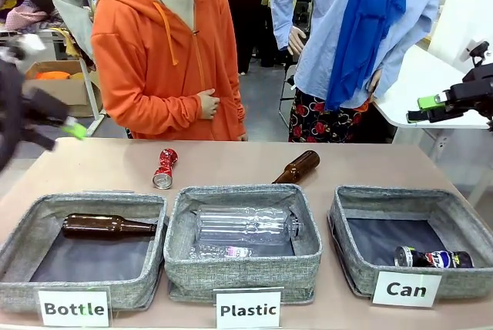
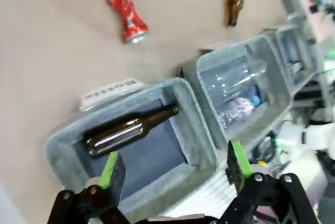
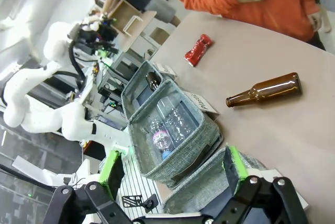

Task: Sort the can waste into the basket.
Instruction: Pick up the can waste from the table and place it in the right Fabric basket.

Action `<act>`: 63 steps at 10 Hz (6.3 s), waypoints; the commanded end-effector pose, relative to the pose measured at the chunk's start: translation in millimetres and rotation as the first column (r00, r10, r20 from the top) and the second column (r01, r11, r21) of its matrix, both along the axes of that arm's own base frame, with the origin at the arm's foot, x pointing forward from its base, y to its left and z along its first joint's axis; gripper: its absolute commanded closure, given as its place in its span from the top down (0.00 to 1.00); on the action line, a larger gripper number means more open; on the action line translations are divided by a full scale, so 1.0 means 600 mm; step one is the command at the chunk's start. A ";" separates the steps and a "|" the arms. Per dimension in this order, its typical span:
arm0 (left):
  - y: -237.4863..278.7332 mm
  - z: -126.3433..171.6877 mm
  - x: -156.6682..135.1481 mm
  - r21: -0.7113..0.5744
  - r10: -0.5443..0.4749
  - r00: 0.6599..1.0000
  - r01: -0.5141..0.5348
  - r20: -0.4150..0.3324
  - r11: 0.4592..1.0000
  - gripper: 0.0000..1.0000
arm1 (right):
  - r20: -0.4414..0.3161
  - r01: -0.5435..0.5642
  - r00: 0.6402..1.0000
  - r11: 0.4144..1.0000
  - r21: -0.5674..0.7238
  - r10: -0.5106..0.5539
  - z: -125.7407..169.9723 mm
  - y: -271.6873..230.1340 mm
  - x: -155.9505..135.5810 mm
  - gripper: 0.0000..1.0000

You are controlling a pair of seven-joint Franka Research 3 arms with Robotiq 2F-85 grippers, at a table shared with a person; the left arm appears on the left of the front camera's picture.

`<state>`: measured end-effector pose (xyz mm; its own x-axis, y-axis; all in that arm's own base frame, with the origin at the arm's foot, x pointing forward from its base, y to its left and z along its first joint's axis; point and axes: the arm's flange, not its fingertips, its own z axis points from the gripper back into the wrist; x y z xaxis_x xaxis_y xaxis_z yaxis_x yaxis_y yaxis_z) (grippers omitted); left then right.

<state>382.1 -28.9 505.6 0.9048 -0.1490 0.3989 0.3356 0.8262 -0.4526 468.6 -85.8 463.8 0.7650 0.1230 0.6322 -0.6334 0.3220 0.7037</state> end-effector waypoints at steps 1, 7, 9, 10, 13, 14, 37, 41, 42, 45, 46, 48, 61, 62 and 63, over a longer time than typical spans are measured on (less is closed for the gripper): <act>-0.067 -0.022 0.050 0.156 0.020 1.000 -0.019 -0.005 0.988 1.00 | 0.006 0.010 1.000 1.000 -0.012 -0.010 0.001 0.001 -0.007 1.00; -0.239 -0.106 0.143 0.280 0.028 1.000 -0.025 -0.007 0.960 1.00 | 0.006 0.010 1.000 1.000 -0.012 -0.010 0.001 0.001 -0.007 1.00; -0.233 -0.120 0.109 0.326 0.008 1.000 -0.012 0.015 0.945 1.00 | 0.006 0.010 1.000 1.000 -0.012 -0.010 0.001 0.001 -0.007 1.00; -0.233 -0.120 0.109 0.326 0.008 1.000 -0.012 0.015 0.945 1.00 | 0.006 0.010 1.000 1.000 -0.012 -0.010 0.001 0.001 -0.007 1.00; -0.174 -0.111 0.198 0.168 0.017 0.990 0.007 -0.139 0.986 1.00 | 0.006 0.010 1.000 1.000 -0.012 -0.010 0.001 0.001 -0.007 1.00; -0.110 -0.109 0.206 0.081 -0.026 0.981 0.042 -0.190 0.996 1.00 | 0.006 0.010 1.000 1.000 -0.012 -0.010 0.001 0.001 -0.007 1.00; 0.539 -0.200 -0.232 -0.523 0.340 0.889 -0.457 -0.308 0.719 1.00 | 0.006 0.010 1.000 1.000 -0.012 -0.010 0.001 0.001 -0.007 1.00; 0.325 -0.118 -0.028 -0.241 0.312 0.901 -0.389 -0.301 0.889 1.00 | 0.006 0.010 1.000 1.000 -0.012 -0.010 0.001 0.001 -0.007 1.00; 0.262 -0.104 0.022 -0.172 0.296 0.912 -0.352 -0.285 0.920 1.00 | 0.006 0.010 1.000 1.000 -0.012 -0.010 0.001 0.001 -0.007 1.00; 0.061 -0.107 0.165 0.085 0.285 0.922 -0.272 -0.261 0.958 1.00 | 0.006 0.010 1.000 1.000 -0.012 -0.010 0.001 0.001 -0.007 1.00; 0.013 -0.115 0.192 0.126 0.251 0.931 -0.225 -0.266 0.966 1.00 | 0.006 0.010 1.000 1.000 -0.012 -0.010 0.001 0.001 -0.007 1.00; -0.087 -0.139 0.252 0.218 0.279 0.933 -0.230 -0.227 0.948 1.00 | 0.006 0.010 1.000 1.000 -0.012 -0.010 0.001 0.001 -0.007 1.00; -0.299 -0.330 0.402 0.478 0.417 0.901 -0.316 -0.119 0.820 1.00 | 0.006 0.010 1.000 1.000 -0.012 -0.010 0.001 0.001 -0.007 1.00; -0.298 -0.330 0.401 0.480 0.417 0.902 -0.319 -0.111 0.817 0.85 | 0.006 0.010 1.000 1.000 -0.012 -0.010 0.001 0.001 -0.007 1.00; -0.296 -0.330 0.400 0.478 0.422 0.901 -0.328 -0.101 0.815 0.41 | 0.006 0.010 1.000 1.000 -0.012 -0.010 0.001 0.001 -0.007 1.00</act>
<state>622.9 -203.4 305.3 0.9856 0.0809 0.1486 -0.0712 0.9951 -0.0693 468.1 -85.9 464.3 0.7644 0.1228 0.6329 -0.6338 0.3234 0.7027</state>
